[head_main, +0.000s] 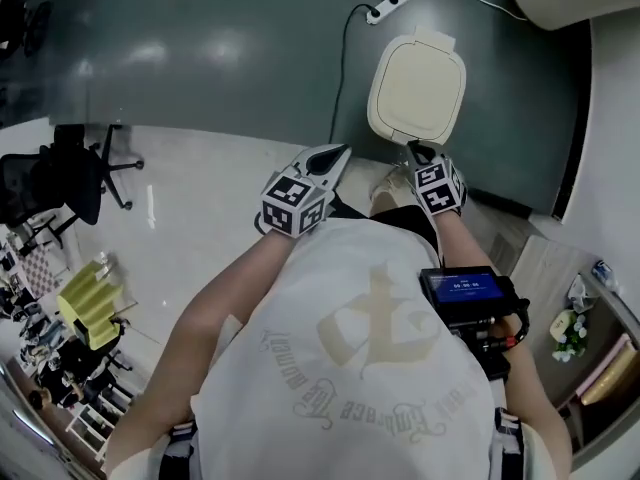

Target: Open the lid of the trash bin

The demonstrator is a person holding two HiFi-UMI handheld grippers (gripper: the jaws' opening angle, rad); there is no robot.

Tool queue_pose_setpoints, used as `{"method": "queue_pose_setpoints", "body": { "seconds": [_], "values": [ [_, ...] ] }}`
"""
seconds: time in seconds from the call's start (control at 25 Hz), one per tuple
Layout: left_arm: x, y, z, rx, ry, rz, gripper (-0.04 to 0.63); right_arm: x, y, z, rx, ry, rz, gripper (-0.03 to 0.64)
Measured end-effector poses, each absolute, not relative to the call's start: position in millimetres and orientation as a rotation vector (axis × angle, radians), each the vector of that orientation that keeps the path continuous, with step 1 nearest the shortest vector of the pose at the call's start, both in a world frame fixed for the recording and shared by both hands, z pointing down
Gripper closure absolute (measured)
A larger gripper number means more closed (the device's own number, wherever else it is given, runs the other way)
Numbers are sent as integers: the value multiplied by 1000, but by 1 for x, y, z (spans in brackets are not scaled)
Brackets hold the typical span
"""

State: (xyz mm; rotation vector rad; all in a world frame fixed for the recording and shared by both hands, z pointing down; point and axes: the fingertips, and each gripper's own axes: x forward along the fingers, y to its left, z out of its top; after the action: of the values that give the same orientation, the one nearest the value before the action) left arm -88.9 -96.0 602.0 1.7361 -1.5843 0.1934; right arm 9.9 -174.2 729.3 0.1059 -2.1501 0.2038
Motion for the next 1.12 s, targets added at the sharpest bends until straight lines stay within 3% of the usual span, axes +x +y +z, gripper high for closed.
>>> {"method": "queue_pose_setpoints", "body": {
  "seconds": [0.36, 1.12],
  "values": [
    [-94, -60, 607, 1638, -1644, 166, 581, 2, -171, 748, 45, -2021, -39, 611],
    [-91, -49, 613, 1613, -1664, 142, 581, 8, -163, 756, 48, -1978, -207, 609]
  ]
}}
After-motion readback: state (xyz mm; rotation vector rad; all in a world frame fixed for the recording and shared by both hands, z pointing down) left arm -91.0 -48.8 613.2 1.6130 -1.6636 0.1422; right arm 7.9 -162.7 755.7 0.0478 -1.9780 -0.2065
